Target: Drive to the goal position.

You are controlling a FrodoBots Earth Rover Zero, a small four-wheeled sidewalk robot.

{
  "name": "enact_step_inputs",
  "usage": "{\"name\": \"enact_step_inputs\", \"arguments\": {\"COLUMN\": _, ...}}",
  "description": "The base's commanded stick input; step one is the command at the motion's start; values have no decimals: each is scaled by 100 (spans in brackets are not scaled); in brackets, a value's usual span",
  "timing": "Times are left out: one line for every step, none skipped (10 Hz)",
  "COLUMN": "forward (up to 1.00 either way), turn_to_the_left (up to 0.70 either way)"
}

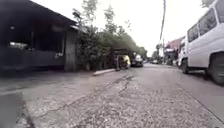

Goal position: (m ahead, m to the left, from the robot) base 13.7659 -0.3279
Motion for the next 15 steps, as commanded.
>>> {"name": "enact_step_inputs", "arguments": {"forward": 85, "turn_to_the_left": -10}}
{"name": "enact_step_inputs", "arguments": {"forward": 85, "turn_to_the_left": 0}}
{"name": "enact_step_inputs", "arguments": {"forward": 85, "turn_to_the_left": 0}}
{"name": "enact_step_inputs", "arguments": {"forward": 85, "turn_to_the_left": 0}}
{"name": "enact_step_inputs", "arguments": {"forward": 85, "turn_to_the_left": 0}}
{"name": "enact_step_inputs", "arguments": {"forward": 85, "turn_to_the_left": 0}}
{"name": "enact_step_inputs", "arguments": {"forward": 85, "turn_to_the_left": 0}}
{"name": "enact_step_inputs", "arguments": {"forward": 85, "turn_to_the_left": 0}}
{"name": "enact_step_inputs", "arguments": {"forward": 85, "turn_to_the_left": 0}}
{"name": "enact_step_inputs", "arguments": {"forward": 85, "turn_to_the_left": 0}}
{"name": "enact_step_inputs", "arguments": {"forward": 85, "turn_to_the_left": 0}}
{"name": "enact_step_inputs", "arguments": {"forward": 85, "turn_to_the_left": 0}}
{"name": "enact_step_inputs", "arguments": {"forward": 85, "turn_to_the_left": 0}}
{"name": "enact_step_inputs", "arguments": {"forward": 85, "turn_to_the_left": -1}}
{"name": "enact_step_inputs", "arguments": {"forward": 85, "turn_to_the_left": -24}}
